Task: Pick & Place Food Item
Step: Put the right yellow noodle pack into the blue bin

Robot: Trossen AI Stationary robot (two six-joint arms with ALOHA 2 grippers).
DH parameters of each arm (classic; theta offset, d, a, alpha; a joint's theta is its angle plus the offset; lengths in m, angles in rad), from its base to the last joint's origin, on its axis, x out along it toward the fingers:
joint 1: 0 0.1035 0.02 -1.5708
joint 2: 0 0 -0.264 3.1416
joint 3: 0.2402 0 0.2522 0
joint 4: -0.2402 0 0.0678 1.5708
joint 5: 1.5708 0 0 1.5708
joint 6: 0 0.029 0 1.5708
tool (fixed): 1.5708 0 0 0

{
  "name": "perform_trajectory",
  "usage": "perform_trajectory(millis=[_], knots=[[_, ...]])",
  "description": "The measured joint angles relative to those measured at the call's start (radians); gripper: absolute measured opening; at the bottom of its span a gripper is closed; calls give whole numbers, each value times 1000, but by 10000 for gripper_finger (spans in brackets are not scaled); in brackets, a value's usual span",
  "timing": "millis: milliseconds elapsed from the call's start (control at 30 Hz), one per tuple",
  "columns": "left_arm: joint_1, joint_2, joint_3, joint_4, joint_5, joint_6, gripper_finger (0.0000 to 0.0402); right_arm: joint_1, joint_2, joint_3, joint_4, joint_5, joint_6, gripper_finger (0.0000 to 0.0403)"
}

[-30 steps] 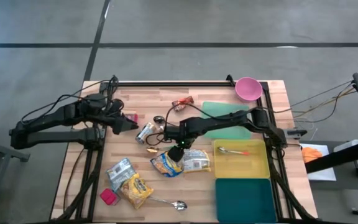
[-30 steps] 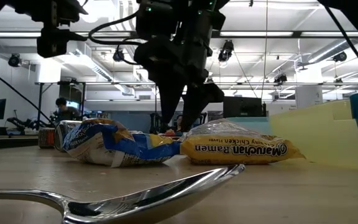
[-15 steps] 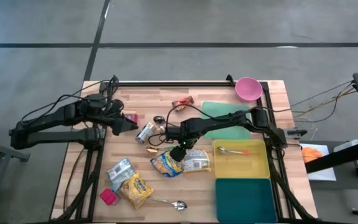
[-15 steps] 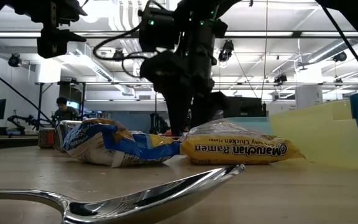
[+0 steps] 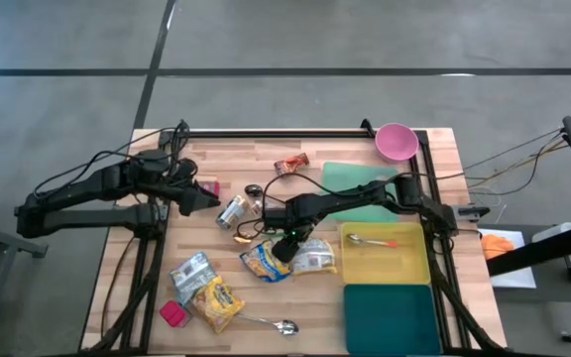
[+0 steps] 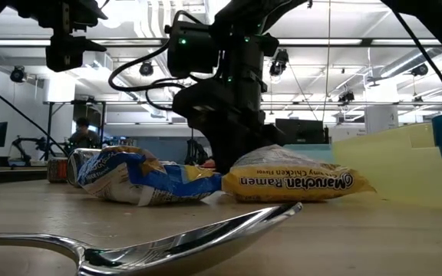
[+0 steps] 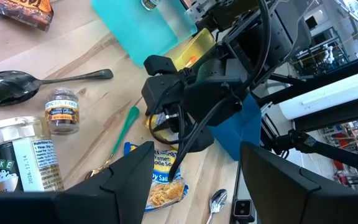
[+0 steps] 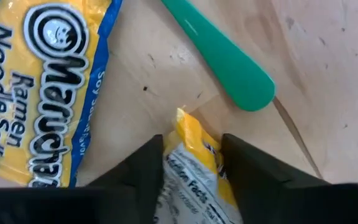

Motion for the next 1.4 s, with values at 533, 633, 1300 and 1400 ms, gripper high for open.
perform_trajectory(millis=[533,633,1300,1400], knots=[[0,0,0,0,0,0,242,4,-6,1,1,-30,-64,8],[0,0,0,0,0,0,242,4,-26,1,0,-31,-64,8],[1,0,-1,-8,-4,0,242,53,-249,1,-53,3,-48,8],[1,0,-1,-13,-4,0,242,62,-277,-1,-71,6,-48,8]])
